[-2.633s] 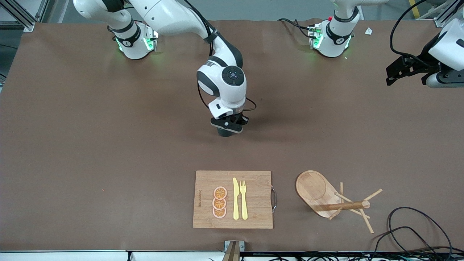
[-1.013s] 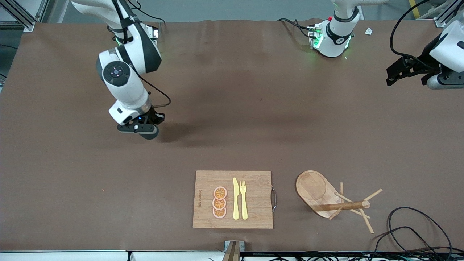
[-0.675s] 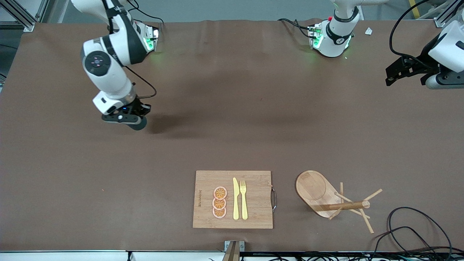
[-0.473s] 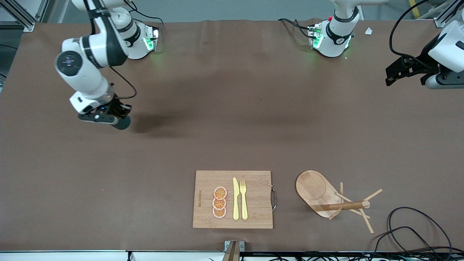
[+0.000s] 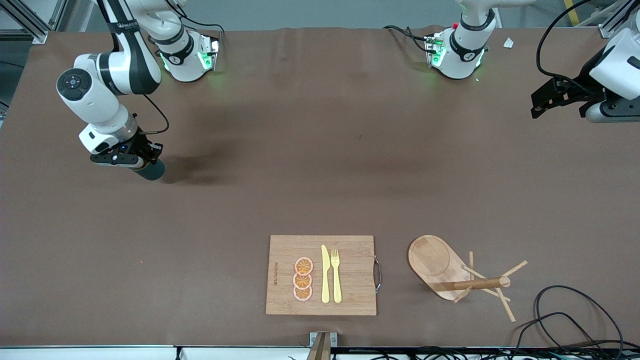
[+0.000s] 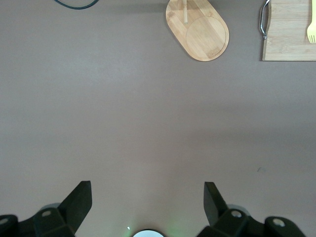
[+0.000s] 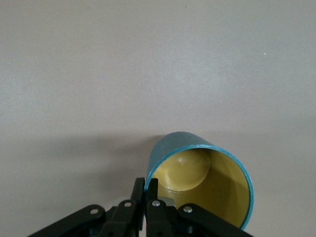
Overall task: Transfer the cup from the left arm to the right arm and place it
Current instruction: 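Carry the mug with the right gripper away from the cutting board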
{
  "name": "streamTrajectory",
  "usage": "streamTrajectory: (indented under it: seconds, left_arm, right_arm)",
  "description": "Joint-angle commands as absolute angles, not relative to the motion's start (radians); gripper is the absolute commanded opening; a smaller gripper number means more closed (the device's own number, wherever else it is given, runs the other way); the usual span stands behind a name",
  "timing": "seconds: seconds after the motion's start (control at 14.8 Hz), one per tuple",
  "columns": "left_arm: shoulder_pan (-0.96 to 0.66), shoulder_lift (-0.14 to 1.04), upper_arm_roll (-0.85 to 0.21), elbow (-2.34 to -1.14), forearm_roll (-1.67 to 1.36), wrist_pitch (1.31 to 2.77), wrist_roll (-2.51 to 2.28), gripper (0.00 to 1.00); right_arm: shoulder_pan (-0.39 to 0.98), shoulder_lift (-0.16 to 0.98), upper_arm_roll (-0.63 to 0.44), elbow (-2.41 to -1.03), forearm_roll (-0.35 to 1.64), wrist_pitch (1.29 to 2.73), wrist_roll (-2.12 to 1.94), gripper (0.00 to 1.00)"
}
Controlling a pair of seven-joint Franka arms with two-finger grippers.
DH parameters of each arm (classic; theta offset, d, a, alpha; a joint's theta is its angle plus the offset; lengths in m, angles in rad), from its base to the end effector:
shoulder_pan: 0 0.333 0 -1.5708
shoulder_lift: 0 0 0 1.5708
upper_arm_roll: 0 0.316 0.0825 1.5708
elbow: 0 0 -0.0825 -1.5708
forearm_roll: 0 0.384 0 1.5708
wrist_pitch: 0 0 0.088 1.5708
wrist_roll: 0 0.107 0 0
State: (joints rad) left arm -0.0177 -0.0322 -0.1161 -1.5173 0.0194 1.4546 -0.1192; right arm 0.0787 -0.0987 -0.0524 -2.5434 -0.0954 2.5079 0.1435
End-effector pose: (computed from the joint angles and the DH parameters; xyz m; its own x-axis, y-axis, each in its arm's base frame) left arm 0.5280 -0.0700 0.6568 0.9995 -0.0122 -0.0277 -0.0129 -0.9996 -0.0265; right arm 0.4551 0.0129 0.3128 0.9968 -0.0403 0.0684 -0.0435 -0.9980 0.0467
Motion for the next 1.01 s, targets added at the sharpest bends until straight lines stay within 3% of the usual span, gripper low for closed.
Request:
streamTrajectory:
  seconds: [0.0, 0.95]
  left_arm:
    - [-0.014, -0.038, -0.121, -1.509, 0.018, 1.453, -0.127, 1.0]
    - [-0.012, -0.038, -0.121, -1.509, 0.021, 1.459, -0.14, 1.0]
  right_arm:
    - [0.06, -0.1, -0.048, -2.566, -0.098, 2.536, 0.127, 0.0]
    - [-0.023, 0.023, -0.046, -2.568, -0.098, 2.642, -0.136, 0.0]
